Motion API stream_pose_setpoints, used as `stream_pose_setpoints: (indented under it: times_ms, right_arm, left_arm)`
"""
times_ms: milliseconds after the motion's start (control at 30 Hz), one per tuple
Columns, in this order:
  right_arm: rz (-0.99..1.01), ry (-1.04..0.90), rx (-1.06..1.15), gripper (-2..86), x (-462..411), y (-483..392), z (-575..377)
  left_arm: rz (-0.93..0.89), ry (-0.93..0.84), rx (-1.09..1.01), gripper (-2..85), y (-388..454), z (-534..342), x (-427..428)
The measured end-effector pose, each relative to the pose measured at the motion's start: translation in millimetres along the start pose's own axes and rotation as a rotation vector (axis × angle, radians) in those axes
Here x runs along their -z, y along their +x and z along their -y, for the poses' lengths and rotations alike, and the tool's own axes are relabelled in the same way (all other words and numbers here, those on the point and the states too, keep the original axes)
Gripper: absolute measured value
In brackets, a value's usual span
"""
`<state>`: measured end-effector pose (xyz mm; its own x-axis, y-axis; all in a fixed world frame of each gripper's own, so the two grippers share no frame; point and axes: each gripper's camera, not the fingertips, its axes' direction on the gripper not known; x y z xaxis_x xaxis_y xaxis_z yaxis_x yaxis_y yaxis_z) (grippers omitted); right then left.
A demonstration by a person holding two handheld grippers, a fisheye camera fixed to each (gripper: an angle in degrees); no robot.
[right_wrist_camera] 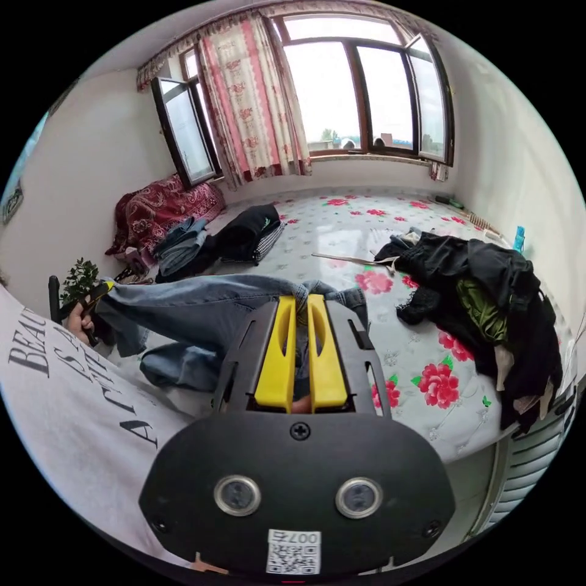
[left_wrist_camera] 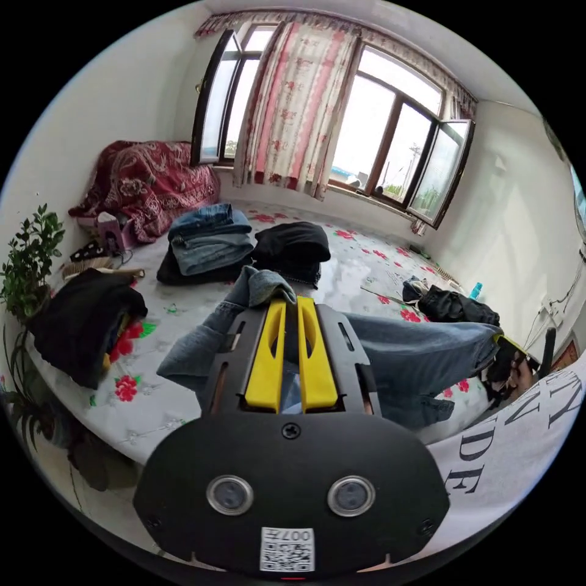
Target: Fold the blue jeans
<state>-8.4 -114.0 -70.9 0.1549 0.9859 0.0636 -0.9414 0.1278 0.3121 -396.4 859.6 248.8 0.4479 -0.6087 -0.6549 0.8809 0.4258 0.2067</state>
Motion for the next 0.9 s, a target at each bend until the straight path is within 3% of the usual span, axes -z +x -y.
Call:
stream_pose_setpoints:
  times_ms: [67,167,267,367,500,600,733,900]
  right_arm:
    - [-0.042,0.080,0.031,1.7,25,-11,11]
    - [-0.098,0.164,0.091,2.2,35,-16,45]
    - [-0.162,0.140,0.100,3.1,-31,7,97]
    - [-0.195,-0.071,-0.046,4.1,-138,60,134]
    - [-0.103,-0.159,-0.079,5.7,-172,80,75]
    - [-0.048,-0.251,-0.107,6.9,-184,90,-20]
    - [-0.123,-0.427,-0.137,9.0,-198,108,-119]
    - [-0.084,-0.482,-0.131,10.2,-221,134,-137]
  left_arm:
    - [0.011,0.055,-0.060,3.0,19,17,-4]
    - [-0.015,0.058,-0.170,4.4,36,59,-92]
    - [-0.098,-0.172,-0.161,9.6,38,105,-256]
    - [-0.074,-0.457,-0.048,11.2,31,100,-369]
    - [0.000,-0.396,-0.040,9.8,20,20,-335]
    - [0.060,-0.499,-0.067,9.8,-2,-123,-292]
    - [-0.050,-0.612,-0.043,12.0,-10,-240,-244]
    - [-0.174,-0.623,-0.135,12.9,23,-304,-214]
